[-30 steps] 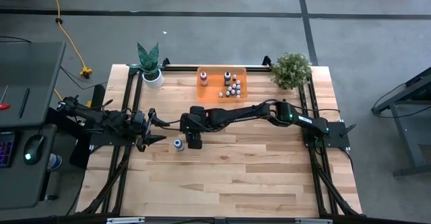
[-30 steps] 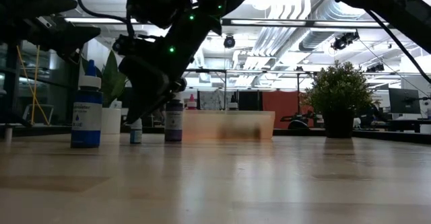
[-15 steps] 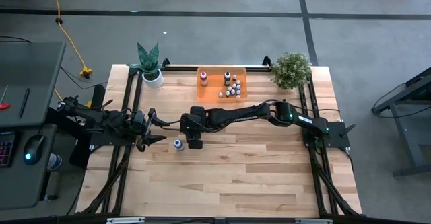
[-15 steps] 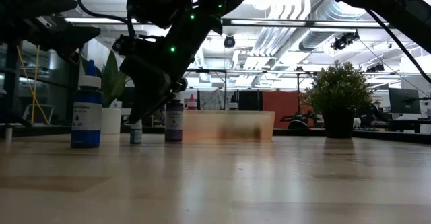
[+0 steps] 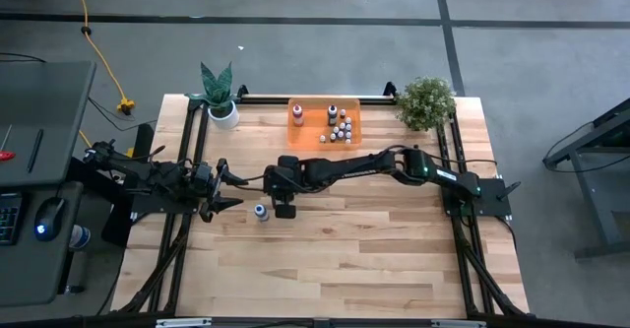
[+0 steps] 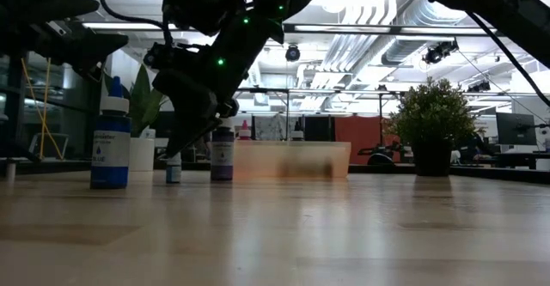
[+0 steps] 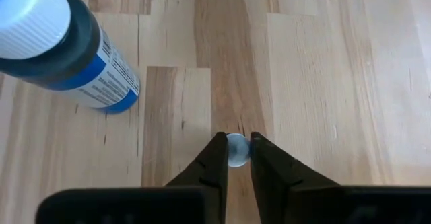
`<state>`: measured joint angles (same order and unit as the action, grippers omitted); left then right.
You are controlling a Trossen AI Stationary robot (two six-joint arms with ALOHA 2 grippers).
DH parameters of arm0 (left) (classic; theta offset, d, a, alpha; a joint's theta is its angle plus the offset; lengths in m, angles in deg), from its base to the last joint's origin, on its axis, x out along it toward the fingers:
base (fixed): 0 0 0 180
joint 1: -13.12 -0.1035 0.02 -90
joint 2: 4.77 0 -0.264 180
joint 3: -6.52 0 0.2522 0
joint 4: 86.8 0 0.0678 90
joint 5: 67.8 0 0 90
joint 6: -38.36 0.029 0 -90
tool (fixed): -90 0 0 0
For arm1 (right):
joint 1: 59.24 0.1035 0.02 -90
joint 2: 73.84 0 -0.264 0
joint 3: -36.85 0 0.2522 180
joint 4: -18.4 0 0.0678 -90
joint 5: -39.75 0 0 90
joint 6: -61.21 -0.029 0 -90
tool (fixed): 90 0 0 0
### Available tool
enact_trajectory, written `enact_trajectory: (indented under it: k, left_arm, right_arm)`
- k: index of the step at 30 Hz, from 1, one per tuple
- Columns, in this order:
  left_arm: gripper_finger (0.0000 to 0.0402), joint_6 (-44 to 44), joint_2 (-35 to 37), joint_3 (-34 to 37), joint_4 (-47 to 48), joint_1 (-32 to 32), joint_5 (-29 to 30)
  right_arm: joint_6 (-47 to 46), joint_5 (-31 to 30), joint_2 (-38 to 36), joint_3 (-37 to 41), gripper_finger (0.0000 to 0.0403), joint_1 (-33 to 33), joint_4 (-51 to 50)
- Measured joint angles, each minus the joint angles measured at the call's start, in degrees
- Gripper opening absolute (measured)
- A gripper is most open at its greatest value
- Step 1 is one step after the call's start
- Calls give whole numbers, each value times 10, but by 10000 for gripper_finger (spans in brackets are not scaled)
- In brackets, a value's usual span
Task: Pick & Place food coloring
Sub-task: Put the small blue food coloring bottle into the orange bin
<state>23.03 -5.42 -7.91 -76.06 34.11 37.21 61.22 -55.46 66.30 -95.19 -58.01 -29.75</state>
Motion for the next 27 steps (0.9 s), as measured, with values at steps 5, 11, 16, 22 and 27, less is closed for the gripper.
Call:
enact_trajectory:
  k: [5,11,16,22,27]
  left_arm:
    - [271,0,0,0,0,0,0]
    - [271,0,0,0,0,0,0]
    - [271,0,0,0,0,0,0]
    - [271,0,0,0,0,0,0]
    - [271,0,0,0,0,0,0]
  right_arm:
    - [-2,0,-2,-1,38,0,-1]
    - [-6,-7,-20,0,30,1,-15]
    - [-17,-12,-32,1,9,1,-22]
    - [-17,-12,-34,0,11,0,-22]
    - [-17,-11,-34,0,4,1,-27]
